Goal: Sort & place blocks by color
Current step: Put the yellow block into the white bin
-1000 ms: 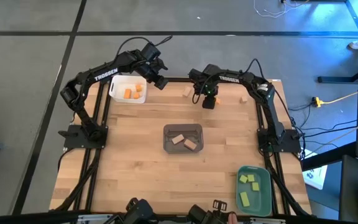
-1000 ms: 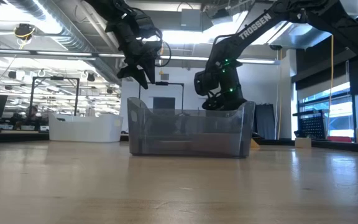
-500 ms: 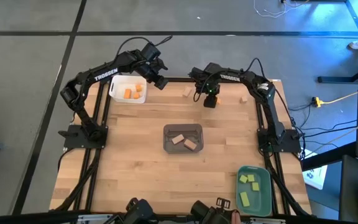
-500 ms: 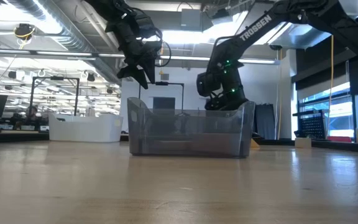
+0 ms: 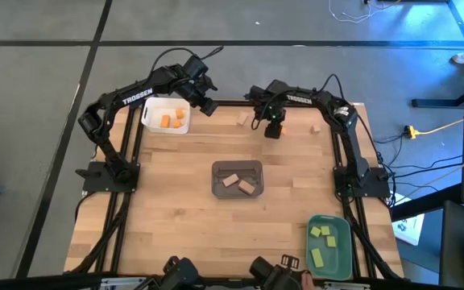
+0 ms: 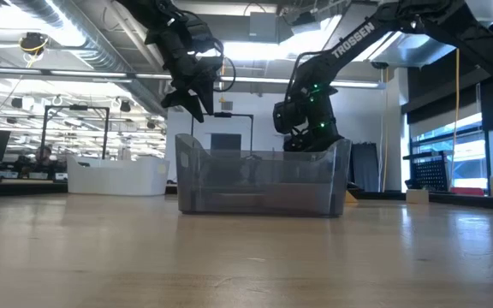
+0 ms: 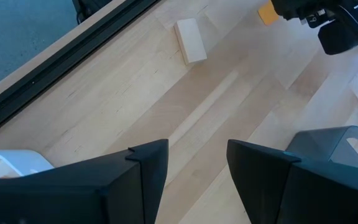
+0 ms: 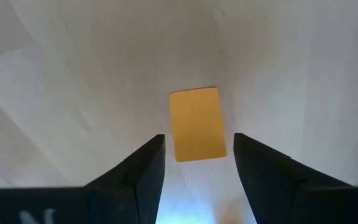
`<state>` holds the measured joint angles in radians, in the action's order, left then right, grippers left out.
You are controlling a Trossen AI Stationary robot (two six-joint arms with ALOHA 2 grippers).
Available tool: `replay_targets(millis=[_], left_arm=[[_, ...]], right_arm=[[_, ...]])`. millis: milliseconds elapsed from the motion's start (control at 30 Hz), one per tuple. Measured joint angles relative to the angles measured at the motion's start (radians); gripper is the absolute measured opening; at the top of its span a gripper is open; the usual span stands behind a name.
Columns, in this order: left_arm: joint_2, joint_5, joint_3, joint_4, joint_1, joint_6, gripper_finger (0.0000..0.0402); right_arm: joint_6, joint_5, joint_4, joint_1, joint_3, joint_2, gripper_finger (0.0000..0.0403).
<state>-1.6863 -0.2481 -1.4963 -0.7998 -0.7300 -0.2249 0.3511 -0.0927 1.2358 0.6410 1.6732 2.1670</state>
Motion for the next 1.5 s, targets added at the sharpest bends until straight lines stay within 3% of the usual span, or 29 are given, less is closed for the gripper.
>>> replay_targets(millis=[433,600,767,900,1067,1333,1500], left_arm=[[0.000,0.000,0.000,0.000,0.000,0.000,0.0156],[0.000,0.000,0.000,-0.001,0.000,0.000,0.0156],[0.000,0.002,0.000,-0.001,0.000,0.033,0.0156],[0.000,-0.004,0.000,-0.023,0.000,0.193,0.0156],[0.000,-0.005,0.000,-0.044,0.003,0.474,0.0156],[0.000,0.003,0.000,-0.037,0.030,0.799,0.0156],[0.009,0.011,0.000,0.038,0.080,0.971,0.0156]], right_arm=[[0.100,-0.010,-0.131,0.004,-0.173,-0.011,0.0180],[0.098,-0.010,-0.132,0.004,-0.171,-0.008,0.0133],[0.078,-0.004,-0.112,0.004,-0.131,-0.001,0.0131],[0.083,0.035,-0.138,0.004,-0.062,0.006,0.0131],[0.091,0.179,-0.097,-0.001,0.043,0.005,0.0131],[0.098,0.296,0.041,-0.004,0.282,0.003,0.0131],[0.099,0.466,0.091,-0.003,0.422,0.002,0.0131]])
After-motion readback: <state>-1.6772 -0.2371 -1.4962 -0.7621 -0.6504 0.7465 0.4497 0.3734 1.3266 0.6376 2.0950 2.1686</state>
